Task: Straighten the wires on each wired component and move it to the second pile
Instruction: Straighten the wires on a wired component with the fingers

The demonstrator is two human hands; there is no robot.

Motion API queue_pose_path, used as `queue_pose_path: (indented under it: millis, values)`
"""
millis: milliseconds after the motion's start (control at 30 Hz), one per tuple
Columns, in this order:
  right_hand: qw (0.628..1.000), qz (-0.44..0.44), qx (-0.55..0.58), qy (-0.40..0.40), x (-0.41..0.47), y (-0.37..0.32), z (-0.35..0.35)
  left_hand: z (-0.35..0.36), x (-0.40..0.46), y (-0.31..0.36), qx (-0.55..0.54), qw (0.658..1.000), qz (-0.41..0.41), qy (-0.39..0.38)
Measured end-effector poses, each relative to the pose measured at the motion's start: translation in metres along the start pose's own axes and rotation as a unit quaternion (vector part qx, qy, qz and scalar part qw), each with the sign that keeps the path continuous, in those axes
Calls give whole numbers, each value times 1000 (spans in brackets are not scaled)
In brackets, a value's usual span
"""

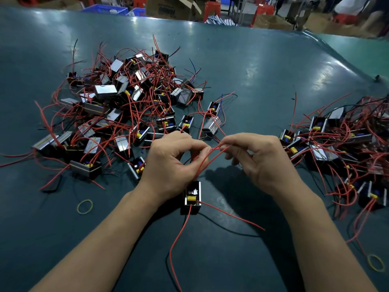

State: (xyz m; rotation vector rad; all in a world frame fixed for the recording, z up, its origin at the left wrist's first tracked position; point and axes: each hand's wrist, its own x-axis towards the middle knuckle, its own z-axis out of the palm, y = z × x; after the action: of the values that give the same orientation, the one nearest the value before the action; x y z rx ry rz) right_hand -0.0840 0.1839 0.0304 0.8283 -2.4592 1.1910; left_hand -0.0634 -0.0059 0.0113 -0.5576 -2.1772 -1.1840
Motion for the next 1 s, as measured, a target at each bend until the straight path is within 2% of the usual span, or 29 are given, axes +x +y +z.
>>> queue_pose_path:
  millis: [100, 167, 233, 300, 367, 433, 533, 667, 733, 800, 933, 1000]
  values:
    - [992, 88, 93, -21, 0, -5, 3, -2, 1, 0, -25, 1000, -2, 8]
    - [966, 164, 197, -28, 2, -9, 4, -2, 1, 2, -29, 999, 0, 15]
    - [889, 279, 359, -50, 4, -12, 3, -2, 1, 4, -29, 999, 1, 21]
    - [806, 374, 454, -64, 6, -15, 4, -1, 1, 6, -33, 999, -6, 23]
    - [787, 405, 464, -41, 6, -16, 9, 0, 0, 6, -39, 999, -19, 24]
    - [806, 384, 451, 8, 7, -17, 18, 1, -1, 6, -48, 997, -41, 33]
    - [873, 298, 375, 87, 6, -21, 29, 2, -1, 6, -47, 995, -67, 49]
    - [965, 173, 123, 154, 0, -21, 38, 4, 0, 3, -30, 995, -78, 60]
    - [981, 104, 13, 163, -1, -19, 40, 5, -1, 2, -25, 994, -82, 62]
    - [984, 60, -42, 164, 0, -17, 39, 6, -1, 2, -26, 994, -85, 64]
    - [992, -11, -65, 112, 0, -10, 24, 5, 0, 2, -34, 993, -89, 64]
    - [993, -20, -70, 89, -1, -2, 13, 4, 0, 2, -34, 994, -88, 61]
